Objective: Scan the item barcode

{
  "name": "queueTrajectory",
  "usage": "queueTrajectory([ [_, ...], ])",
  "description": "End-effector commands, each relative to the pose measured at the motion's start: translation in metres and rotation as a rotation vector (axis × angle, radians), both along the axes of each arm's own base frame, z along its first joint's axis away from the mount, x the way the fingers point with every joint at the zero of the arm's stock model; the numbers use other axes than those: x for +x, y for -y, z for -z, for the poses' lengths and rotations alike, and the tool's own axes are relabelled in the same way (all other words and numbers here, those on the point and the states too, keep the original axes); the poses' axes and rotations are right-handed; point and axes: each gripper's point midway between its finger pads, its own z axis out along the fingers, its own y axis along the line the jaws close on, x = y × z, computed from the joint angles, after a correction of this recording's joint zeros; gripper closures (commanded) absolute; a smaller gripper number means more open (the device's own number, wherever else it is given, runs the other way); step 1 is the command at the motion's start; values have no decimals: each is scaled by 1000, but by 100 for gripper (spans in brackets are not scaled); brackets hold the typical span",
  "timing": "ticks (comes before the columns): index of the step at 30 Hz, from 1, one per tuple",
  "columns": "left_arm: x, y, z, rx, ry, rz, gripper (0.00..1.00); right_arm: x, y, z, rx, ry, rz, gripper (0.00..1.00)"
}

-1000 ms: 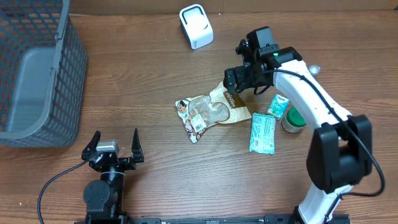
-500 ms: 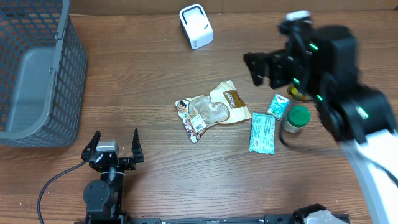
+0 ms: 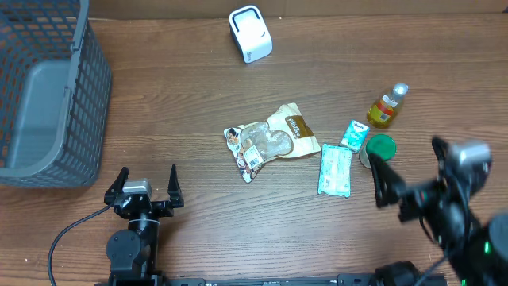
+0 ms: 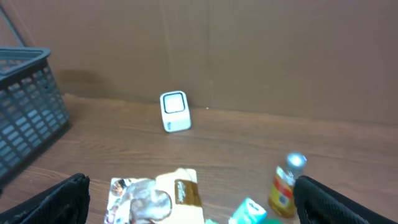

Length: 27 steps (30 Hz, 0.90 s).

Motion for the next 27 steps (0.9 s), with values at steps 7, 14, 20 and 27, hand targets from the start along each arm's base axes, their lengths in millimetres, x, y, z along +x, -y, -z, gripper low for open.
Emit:
queueTrajectory([
  [7,0,1,-1,25,8,10,0,-35,16,53,62,67,58,0],
  [14,0,1,-1,25,8,10,0,-30,14,75,119,175,58,0],
  [20,0,1,-1,25,8,10,0,-4,9,71,222,289,50,0],
  [27,0,1,-1,25,8,10,0,12,10,56,279,574,44,0],
])
